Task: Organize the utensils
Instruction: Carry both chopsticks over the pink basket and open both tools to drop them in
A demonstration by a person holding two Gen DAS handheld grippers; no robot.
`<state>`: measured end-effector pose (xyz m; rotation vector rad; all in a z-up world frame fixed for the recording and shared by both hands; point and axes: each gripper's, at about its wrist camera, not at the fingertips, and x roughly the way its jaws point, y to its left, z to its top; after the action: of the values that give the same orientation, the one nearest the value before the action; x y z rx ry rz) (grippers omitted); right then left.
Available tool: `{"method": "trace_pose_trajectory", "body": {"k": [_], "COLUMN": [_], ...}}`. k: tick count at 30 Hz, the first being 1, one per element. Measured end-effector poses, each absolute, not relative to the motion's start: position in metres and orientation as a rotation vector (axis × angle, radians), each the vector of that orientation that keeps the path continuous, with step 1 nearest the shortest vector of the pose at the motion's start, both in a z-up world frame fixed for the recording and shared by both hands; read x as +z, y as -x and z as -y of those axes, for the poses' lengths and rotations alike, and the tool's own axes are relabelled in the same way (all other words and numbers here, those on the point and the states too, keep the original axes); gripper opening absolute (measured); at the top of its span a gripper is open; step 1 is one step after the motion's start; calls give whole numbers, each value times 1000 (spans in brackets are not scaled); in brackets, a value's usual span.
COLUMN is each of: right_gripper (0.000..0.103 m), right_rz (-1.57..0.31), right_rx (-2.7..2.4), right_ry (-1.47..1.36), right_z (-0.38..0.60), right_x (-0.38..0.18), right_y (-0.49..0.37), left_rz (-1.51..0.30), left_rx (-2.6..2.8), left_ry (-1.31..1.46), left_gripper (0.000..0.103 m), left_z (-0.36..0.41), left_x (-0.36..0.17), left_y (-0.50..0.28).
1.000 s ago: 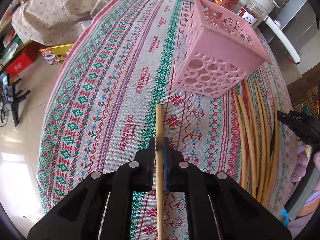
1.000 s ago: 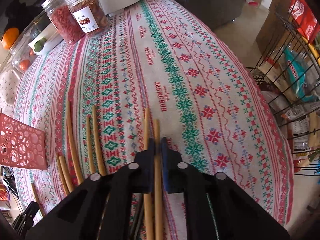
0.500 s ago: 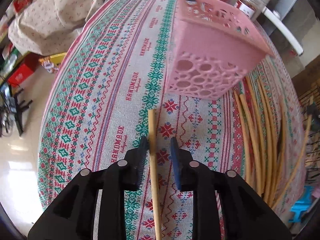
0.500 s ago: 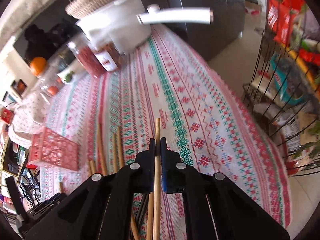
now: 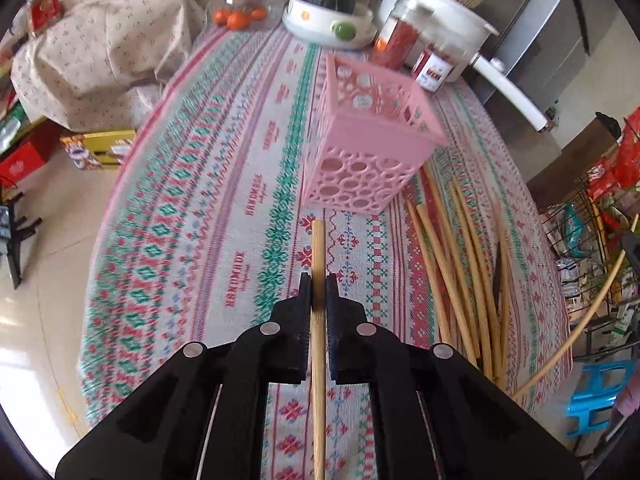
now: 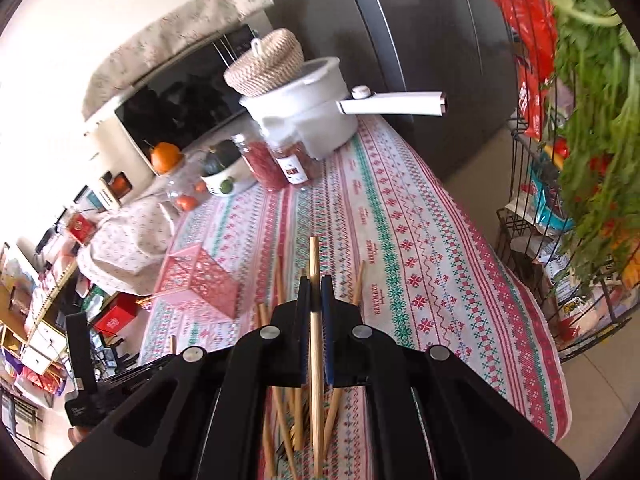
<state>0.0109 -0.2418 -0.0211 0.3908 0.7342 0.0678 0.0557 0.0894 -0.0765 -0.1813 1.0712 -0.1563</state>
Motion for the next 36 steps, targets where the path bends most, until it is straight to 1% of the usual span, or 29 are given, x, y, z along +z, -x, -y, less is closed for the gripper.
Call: {"method": "trace_pose_trajectory", "body": {"k": [3,6,12,16,22,25,28,31,36], "right_gripper": [6,5,6,6,6,6,6,6,6], "right_rz": [-709,-659,-584,-536,-459,-434,-418,-419,-437], "right_rx": [84,108,128,135,149,162,169,171,189], "right_ry": [-397,-406,-445,-502,-586,-592,-564,-543,-507], "right_z": [239,235,229,229,224,215,203,191,170], "right_x": [-11,7,40,64,93,100,103,98,86], "right_y": [-2,9,11,0,-33,-49,-62,-78,-101], "left_rz": [-991,-887,-704,-607,-486,-439,-431,-444,-522], "left_rx": [-155,-171,-155,-124,-83,-64,-55,-49,-50], "left_ry": [178,198,224,266,328,338,332,328,301], "left_gripper": [6,6,6,6,6,6,6,6,7], "left_z": [-96,-111,-124,-129,-132,-126,-118,-108,-100], "left_x": [-53,-17,46,84,129,139,136,120,89], "left_y": [-36,-16,2,-2,-33,-57,-79,-102,-130]}}
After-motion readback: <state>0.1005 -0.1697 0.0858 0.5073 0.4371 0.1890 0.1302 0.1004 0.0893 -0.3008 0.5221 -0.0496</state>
